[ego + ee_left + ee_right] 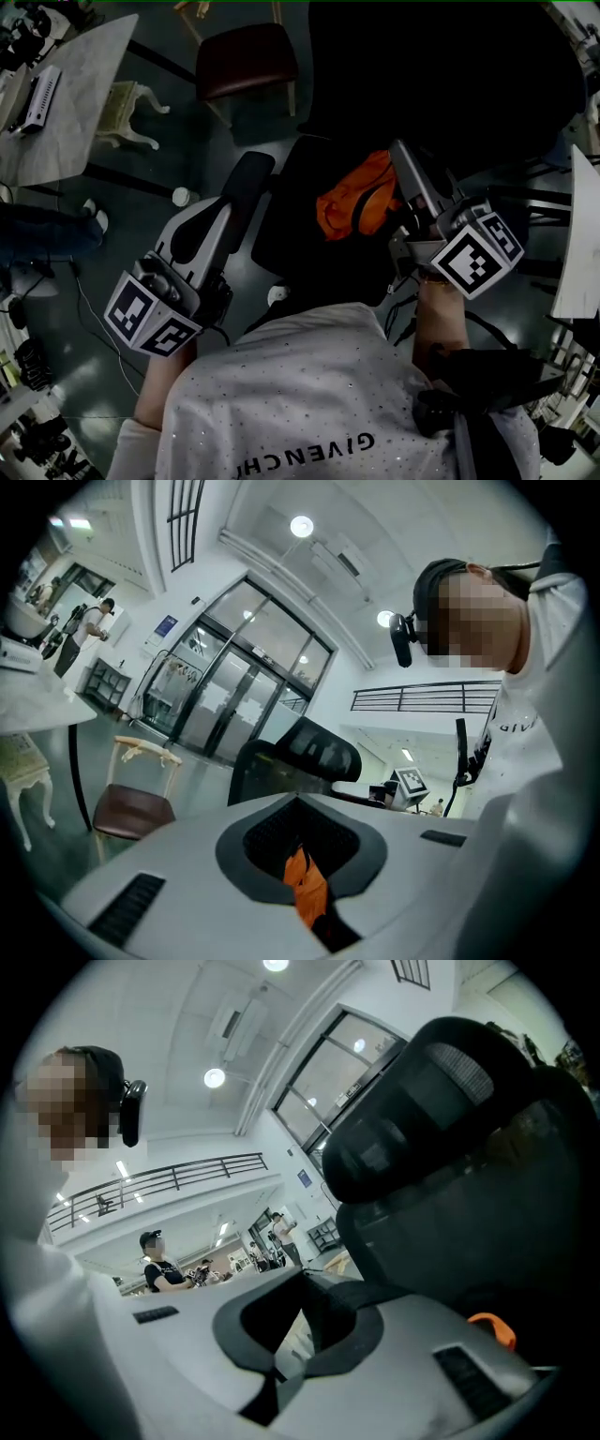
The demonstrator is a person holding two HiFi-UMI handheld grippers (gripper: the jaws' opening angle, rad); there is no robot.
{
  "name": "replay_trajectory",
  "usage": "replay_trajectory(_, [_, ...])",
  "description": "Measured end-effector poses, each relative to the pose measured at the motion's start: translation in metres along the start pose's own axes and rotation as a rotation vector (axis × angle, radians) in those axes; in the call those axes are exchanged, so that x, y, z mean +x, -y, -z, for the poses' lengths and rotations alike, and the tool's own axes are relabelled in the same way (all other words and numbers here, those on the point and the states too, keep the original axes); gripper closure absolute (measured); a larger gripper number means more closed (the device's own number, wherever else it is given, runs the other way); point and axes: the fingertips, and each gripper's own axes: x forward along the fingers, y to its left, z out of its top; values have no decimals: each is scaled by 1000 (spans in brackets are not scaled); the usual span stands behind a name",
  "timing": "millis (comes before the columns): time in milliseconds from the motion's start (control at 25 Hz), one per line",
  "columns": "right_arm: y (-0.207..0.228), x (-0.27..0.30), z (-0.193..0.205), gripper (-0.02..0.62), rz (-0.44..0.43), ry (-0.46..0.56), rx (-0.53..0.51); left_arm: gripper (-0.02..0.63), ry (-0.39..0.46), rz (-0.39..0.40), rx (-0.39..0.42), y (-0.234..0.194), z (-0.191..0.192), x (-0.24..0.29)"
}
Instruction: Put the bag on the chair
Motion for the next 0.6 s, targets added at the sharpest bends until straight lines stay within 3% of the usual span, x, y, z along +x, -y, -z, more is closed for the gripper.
replay_trajectory(360, [32, 37, 45, 597, 21, -100, 37, 606, -27, -90, -88, -24, 26, -2])
replay_trajectory(600, [44, 38, 64, 597, 19, -172, 38, 606, -26, -120, -98, -21, 28, 6])
